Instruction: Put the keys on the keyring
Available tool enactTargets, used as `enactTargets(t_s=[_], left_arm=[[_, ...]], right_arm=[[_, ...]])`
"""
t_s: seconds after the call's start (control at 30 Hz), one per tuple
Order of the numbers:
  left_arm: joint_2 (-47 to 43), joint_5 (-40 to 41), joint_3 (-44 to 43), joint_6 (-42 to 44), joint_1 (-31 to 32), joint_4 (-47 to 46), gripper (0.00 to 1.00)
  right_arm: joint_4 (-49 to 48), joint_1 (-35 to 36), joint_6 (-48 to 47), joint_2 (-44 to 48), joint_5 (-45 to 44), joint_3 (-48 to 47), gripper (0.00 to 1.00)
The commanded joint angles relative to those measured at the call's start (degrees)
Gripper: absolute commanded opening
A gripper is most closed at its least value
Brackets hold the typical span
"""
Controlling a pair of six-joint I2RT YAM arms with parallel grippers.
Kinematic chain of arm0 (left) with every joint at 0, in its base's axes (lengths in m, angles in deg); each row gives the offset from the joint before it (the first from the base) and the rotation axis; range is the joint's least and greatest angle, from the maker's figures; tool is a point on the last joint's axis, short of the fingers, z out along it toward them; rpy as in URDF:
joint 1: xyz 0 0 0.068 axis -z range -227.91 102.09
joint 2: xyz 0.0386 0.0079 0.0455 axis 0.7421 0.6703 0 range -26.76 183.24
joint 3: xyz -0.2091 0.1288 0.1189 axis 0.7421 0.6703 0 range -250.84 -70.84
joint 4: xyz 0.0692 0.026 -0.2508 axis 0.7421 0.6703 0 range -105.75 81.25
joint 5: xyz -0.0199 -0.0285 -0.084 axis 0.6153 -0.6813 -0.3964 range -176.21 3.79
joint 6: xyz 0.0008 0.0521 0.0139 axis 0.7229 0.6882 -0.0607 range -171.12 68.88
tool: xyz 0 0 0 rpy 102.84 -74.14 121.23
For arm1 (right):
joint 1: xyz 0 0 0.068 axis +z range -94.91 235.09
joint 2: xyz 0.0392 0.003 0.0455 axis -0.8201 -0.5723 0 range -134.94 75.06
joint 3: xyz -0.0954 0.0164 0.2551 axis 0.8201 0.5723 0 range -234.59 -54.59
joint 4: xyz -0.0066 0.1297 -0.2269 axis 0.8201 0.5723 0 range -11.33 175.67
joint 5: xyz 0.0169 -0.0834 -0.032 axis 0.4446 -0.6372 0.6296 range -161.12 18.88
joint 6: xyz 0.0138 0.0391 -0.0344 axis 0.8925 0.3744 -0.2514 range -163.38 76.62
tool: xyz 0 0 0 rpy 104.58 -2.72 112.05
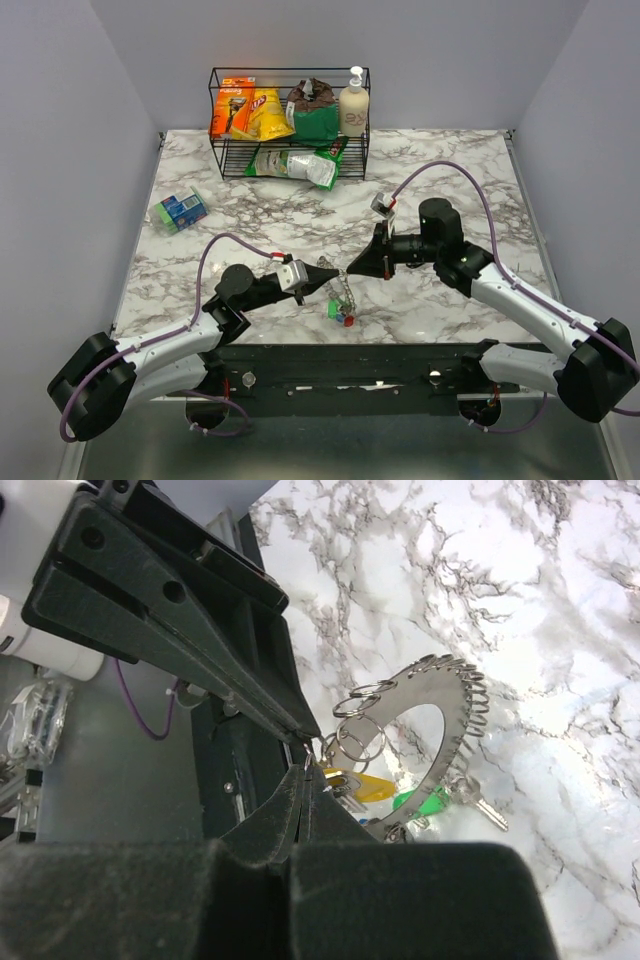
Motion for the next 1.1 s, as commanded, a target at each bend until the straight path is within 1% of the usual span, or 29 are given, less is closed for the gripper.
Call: enactTargets(t_s=[0.0,1.07], left_arm=[[-1.1,1.6,-1.0,0.9,0.3,-1.9,0.00],[-2.3,1.7,-1.7,1.3,0.7,-0.4,0.00]], right_arm=[[-2.2,0.7,0.0,1.5,1.9,-1.0,0.01],[-1.4,1.3,-1.3,-0.9,2.1,0.3,0.01]])
